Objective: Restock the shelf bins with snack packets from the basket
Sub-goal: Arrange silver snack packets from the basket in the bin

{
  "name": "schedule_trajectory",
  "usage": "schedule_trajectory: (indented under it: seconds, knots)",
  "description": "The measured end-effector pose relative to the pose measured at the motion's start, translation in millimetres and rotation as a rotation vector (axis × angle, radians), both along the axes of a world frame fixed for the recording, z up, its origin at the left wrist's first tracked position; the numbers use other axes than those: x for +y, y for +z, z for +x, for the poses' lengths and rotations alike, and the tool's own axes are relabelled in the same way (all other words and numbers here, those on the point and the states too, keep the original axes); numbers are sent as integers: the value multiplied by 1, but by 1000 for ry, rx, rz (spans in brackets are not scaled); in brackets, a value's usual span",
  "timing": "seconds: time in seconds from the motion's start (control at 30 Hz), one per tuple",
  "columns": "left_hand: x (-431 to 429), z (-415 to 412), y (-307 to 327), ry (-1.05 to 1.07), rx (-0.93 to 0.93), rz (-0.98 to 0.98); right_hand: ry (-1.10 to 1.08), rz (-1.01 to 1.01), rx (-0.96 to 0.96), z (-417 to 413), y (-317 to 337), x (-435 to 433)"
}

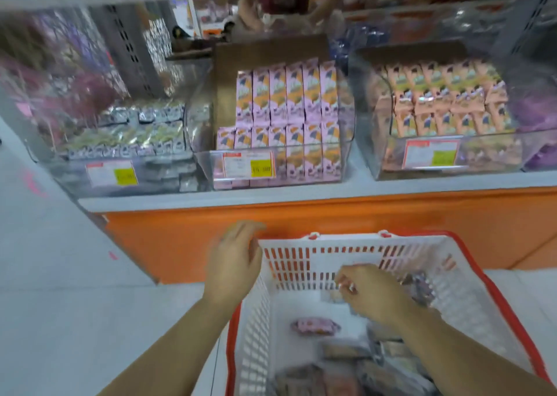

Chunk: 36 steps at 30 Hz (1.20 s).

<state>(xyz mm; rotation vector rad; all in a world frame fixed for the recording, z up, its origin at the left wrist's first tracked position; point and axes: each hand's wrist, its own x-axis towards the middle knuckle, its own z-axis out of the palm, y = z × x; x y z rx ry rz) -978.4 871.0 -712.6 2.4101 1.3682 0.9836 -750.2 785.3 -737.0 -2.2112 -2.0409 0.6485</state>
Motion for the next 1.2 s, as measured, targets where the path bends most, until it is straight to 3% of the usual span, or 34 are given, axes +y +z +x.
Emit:
schedule_trajectory:
  seconds: [0.17, 0.3, 0.5, 0.63, 0.8, 0.93, 1.1, 1.2]
  knots:
    - [-4, -12, -64, -27, 209, -184, 1, -312, 26, -5, -65, 0]
    - [-3, -12, -79, -7, 152, -224, 51, -442, 53, -19, -107, 13]
    - [-3, -15, -84, 18, 66, -244, 160, -582, -50, -32, -163, 24]
    - [-2, -15, -87, 27, 67, -244, 125, -606, -12, -32, -180, 23]
    - [-1, -16, -89, 25, 68, -251, 80, -448, 164, -36, -138, 38]
    - [-1, -17, -83, -27, 213, -268, 88, -450, 295, -35, -71, 49]
    - [-5, -21, -35, -138, 222, -475, 95, -356, 357, -35, 26, 38]
    - [-15, -19, 11, -210, 170, -491, 91, -316, 395, -39, 83, 30]
